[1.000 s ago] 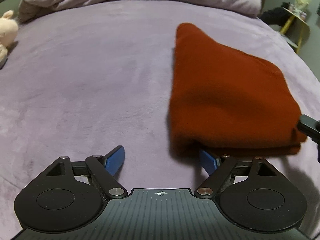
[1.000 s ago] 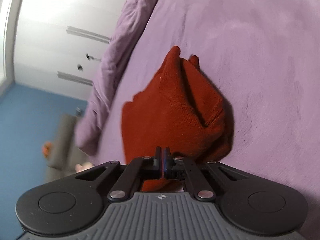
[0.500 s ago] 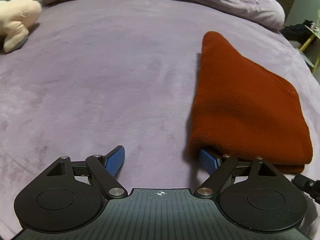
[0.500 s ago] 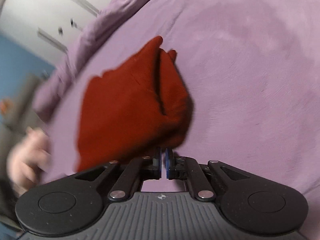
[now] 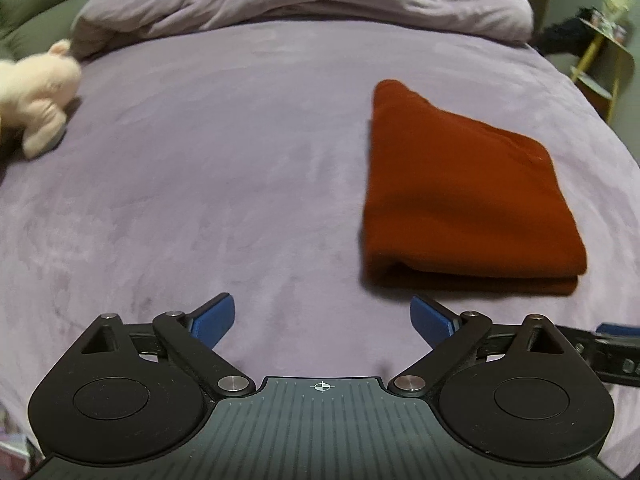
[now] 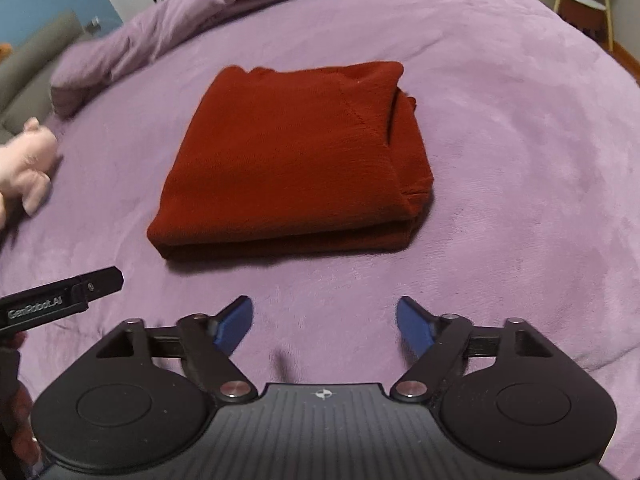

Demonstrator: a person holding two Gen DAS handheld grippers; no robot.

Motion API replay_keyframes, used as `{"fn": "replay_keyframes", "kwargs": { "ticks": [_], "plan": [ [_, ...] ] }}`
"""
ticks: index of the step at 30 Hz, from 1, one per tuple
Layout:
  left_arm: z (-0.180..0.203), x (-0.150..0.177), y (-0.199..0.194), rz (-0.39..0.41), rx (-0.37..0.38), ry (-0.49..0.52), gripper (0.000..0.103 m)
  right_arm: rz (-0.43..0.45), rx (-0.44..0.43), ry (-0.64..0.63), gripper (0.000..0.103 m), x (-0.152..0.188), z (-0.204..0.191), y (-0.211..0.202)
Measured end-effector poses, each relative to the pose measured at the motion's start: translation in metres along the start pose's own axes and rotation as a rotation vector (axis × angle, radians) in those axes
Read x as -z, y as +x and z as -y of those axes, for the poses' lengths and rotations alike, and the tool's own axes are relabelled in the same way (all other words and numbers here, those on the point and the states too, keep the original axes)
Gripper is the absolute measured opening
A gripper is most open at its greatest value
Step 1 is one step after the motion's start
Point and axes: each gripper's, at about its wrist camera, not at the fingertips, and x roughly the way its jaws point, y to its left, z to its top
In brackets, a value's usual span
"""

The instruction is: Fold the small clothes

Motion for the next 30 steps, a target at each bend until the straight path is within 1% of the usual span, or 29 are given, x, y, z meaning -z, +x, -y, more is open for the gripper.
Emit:
{"fn": "replay_keyframes", "kwargs": {
  "ticks": [3,5,7,9,12,14,18,21,26,30],
  "plan": [
    [0.008,-0.005,-0.006,0.013,0.002,0.034,0.1,-0.027,0.067,-0.026,0.085,-0.01,-0.013,-0.002],
    [0.013,-0.01,-0.008,0.005,0.014,0.051,0.1,-0.014,0.077,-0.031,0.085,-0.013,-0.016,-0.005],
    [0.019,-0.014,-0.007,-0.024,0.019,0.083,0.1,0.002,0.086,-0.022,0.085,-0.017,-0.019,-0.009],
    [0.024,-0.019,-0.004,-0.055,0.014,0.11,0.1,-0.007,0.115,-0.014,0.085,-0.024,-0.02,-0.009],
    [0.028,-0.024,0.002,-0.097,0.018,0.119,0.1,-0.02,0.177,-0.008,0.085,-0.029,-0.023,-0.007],
    [0.029,-0.026,0.006,-0.114,0.013,0.124,0.1,-0.02,0.197,-0.007,0.085,-0.03,-0.025,-0.006],
    [0.033,-0.027,0.006,-0.113,-0.021,0.146,0.1,-0.019,0.2,-0.005,0.085,-0.031,-0.023,-0.006],
    [0.035,-0.027,0.007,-0.123,-0.031,0.153,0.1,-0.021,0.197,0.008,0.085,-0.032,-0.023,-0.006],
    [0.035,-0.027,0.011,-0.164,-0.008,0.146,0.1,-0.023,0.199,0.015,0.085,-0.034,-0.02,-0.006],
    [0.035,-0.025,0.013,-0.181,-0.007,0.141,0.1,-0.023,0.2,0.018,0.085,-0.034,-0.021,-0.007]
  ]
}}
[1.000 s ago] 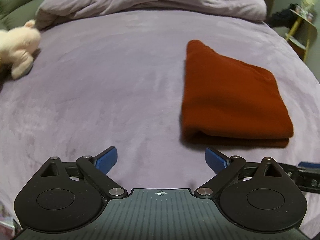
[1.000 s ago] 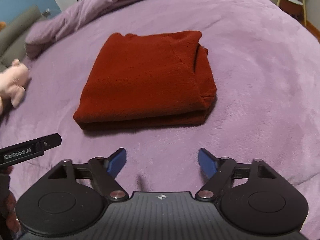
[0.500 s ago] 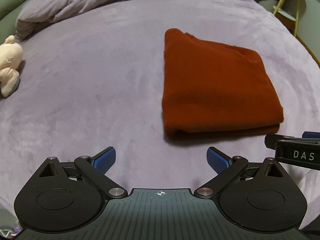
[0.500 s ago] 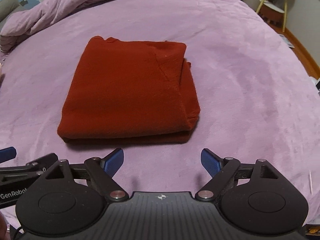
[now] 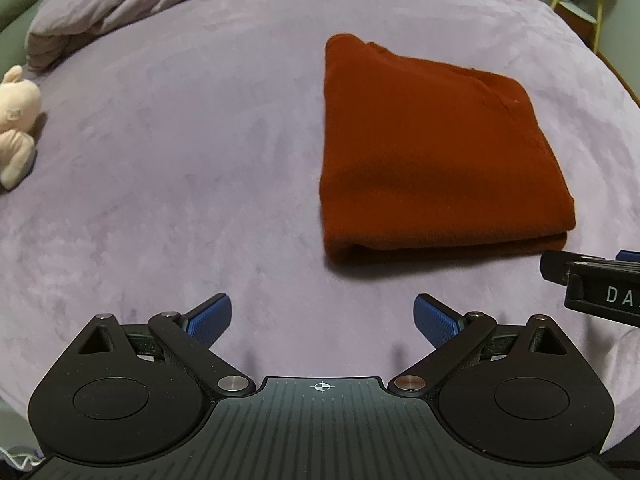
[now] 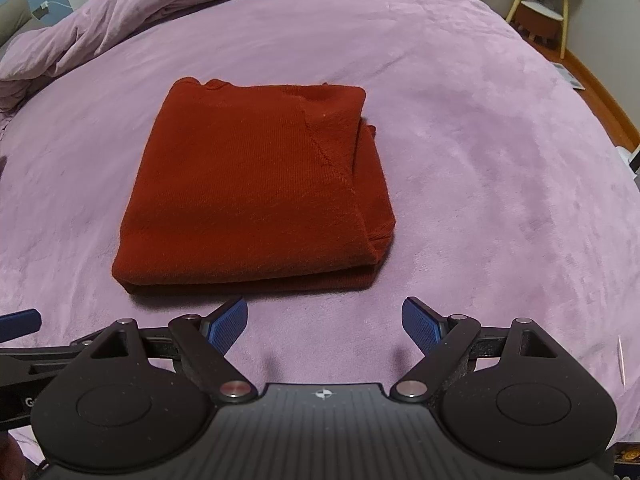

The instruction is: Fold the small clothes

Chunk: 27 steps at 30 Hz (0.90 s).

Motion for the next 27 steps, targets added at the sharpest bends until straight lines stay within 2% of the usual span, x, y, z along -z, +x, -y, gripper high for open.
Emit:
{"fn": "replay_keyframes", "kwargs": {
  "ticks": [27],
  "plan": [
    [0.0028,-0.0018,0.0013,-0.019,0.001,0.009,0.1,-0.011,0.003,0.008,0.085,-0.0023,0.0047,-0.0007]
  ]
}}
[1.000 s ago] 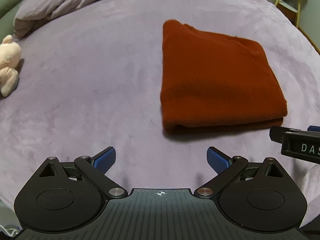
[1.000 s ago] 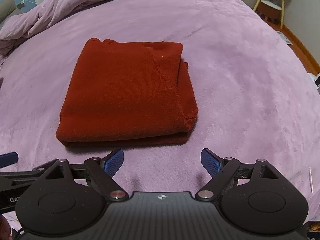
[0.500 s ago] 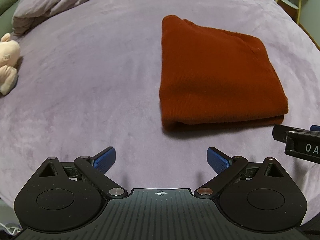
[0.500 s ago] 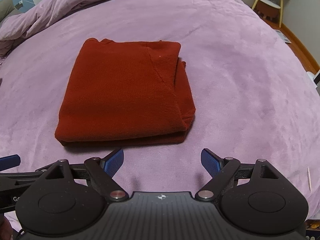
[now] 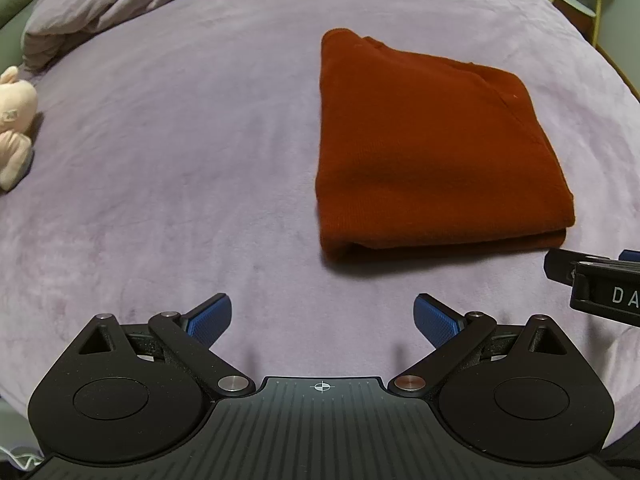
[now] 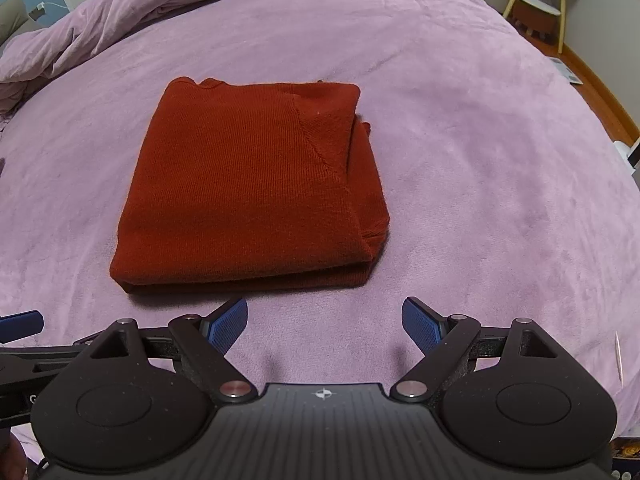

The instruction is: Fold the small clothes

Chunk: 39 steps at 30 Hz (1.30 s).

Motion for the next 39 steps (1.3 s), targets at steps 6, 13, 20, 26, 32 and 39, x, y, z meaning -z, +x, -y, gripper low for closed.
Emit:
{"fn": "replay_keyframes", "kwargs": {
  "ticks": [6,13,20,26,32,39],
  "plan": [
    [0.0015,0.0003,0.0007,0.0,-0.003,0.008,0.1,0.001,0.001,0.001,0.085,0.0003,0.0005,-0.0004],
    [0.0027,0.0007,0.001,-0.004,-0.002,0.008,0.1,0.002,0.002,0.002,0.085,0.0019,0.0003,-0.0004],
    [0.0024,0.0003,0.0009,-0.006,0.001,0.008,0.1,0.001,0.004,0.001,0.085,0.0015,0.0001,-0.0009],
    [0.0054,0.001,0.0008,-0.001,-0.01,0.02,0.1,0.004,0.004,0.002,0.085,0.0019,-0.0001,-0.0011],
    [0.0047,0.0014,0.0014,-0.003,-0.006,0.02,0.1,0.006,0.008,0.005,0.085,0.0021,0.0,-0.001],
    [0.0047,0.0015,0.0016,-0.002,-0.006,0.021,0.1,0.004,0.008,0.005,0.085,0.0022,-0.0002,-0.0017]
  ]
}}
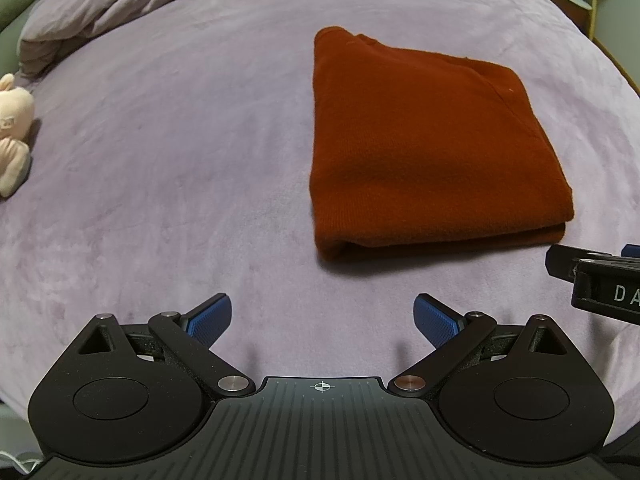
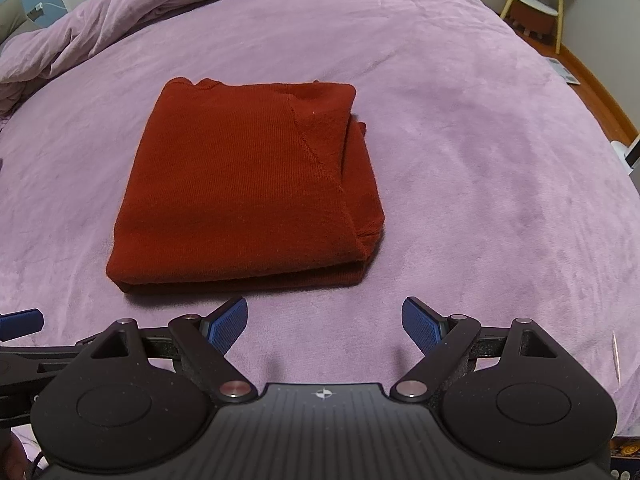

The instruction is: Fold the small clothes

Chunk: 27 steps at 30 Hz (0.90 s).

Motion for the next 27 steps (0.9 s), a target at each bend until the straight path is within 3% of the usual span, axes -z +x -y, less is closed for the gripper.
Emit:
{"fn": "replay_keyframes", "kwargs": {
  "ticks": [8,12,17,27],
  "plan": [
    [0.002,0.0,-0.001,0.011,0.003,0.011,0.1,0.002,-0.002,0.0,0.085,0.0,0.001,-0.001],
    [0.007,0.003,-0.005,0.05,-0.042,0.035,0.1,0.002,-0.001,0.004,0.085,0.001,0.001,0.0],
    [0.01,0.003,-0.004,0.043,-0.057,0.063,0.1,0.001,0.0,0.009,0.085,0.0,0.002,0.0],
    [0.01,0.004,-0.005,0.032,-0.026,0.068,0.1,0.007,0.007,0.012,0.085,0.001,0.002,-0.001]
  ]
}}
